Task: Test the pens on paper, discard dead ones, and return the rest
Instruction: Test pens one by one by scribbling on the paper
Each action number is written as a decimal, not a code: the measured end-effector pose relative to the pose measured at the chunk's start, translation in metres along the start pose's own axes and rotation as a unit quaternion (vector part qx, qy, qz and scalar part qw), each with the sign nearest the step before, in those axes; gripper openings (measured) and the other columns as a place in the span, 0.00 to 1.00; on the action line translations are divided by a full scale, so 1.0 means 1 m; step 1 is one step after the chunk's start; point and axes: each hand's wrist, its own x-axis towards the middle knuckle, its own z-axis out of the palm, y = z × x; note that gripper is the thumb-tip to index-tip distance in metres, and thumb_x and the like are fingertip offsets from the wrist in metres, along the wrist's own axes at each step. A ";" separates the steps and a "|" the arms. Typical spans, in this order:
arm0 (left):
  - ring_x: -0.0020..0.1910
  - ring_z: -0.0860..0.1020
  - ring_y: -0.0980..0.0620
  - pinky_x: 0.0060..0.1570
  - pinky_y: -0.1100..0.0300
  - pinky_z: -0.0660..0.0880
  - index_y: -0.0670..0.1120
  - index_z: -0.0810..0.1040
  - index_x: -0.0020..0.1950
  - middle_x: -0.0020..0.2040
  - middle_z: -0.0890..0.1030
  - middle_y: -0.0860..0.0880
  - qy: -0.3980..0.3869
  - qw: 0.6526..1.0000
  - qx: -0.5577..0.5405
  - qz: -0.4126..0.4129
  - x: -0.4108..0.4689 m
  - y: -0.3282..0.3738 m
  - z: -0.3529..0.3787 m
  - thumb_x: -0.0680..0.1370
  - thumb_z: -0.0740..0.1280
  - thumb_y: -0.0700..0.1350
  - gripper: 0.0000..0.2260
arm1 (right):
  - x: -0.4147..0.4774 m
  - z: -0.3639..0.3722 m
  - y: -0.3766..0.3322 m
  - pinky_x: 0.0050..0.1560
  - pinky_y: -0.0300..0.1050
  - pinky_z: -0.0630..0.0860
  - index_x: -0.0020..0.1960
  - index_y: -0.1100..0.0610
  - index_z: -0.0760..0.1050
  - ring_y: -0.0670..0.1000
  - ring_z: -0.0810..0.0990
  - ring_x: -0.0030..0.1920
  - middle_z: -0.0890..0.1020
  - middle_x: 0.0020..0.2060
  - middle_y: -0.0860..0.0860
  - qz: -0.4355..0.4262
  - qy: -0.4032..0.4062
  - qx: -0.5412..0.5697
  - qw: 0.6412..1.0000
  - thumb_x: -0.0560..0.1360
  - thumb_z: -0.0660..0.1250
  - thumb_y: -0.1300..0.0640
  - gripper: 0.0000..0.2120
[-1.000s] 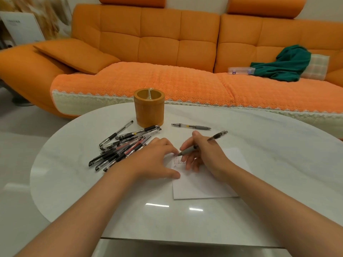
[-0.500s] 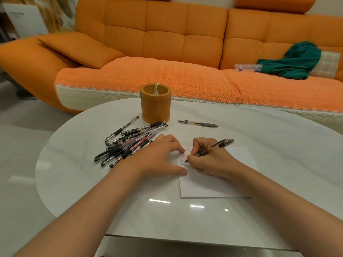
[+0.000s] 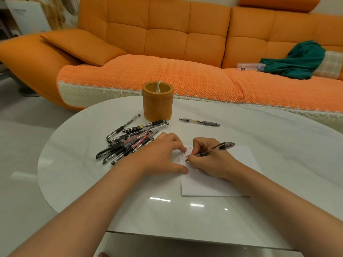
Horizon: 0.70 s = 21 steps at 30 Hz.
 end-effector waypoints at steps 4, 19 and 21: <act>0.64 0.63 0.61 0.66 0.56 0.68 0.57 0.74 0.69 0.63 0.68 0.62 -0.005 1.000 0.004 -0.003 0.001 0.000 -0.001 0.70 0.73 0.64 0.29 | 0.000 0.000 0.002 0.31 0.42 0.70 0.36 0.62 0.72 0.48 0.74 0.27 0.78 0.27 0.53 -0.007 0.003 -0.019 1.000 0.70 0.71 0.63 0.08; 0.64 0.64 0.61 0.66 0.53 0.69 0.58 0.74 0.68 0.63 0.68 0.62 -0.006 1.000 0.004 -0.006 0.003 -0.002 0.001 0.69 0.73 0.65 0.30 | -0.001 0.001 0.004 0.30 0.40 0.71 0.37 0.64 0.73 0.46 0.74 0.27 0.77 0.27 0.51 -0.024 0.016 -0.013 1.000 0.71 0.71 0.65 0.08; 0.64 0.64 0.61 0.66 0.53 0.69 0.58 0.74 0.69 0.63 0.68 0.62 -0.007 1.000 0.002 -0.008 0.002 -0.002 0.001 0.69 0.73 0.66 0.30 | -0.001 0.001 0.003 0.30 0.40 0.71 0.37 0.64 0.72 0.46 0.74 0.27 0.77 0.27 0.51 -0.021 0.008 -0.013 1.000 0.71 0.71 0.65 0.08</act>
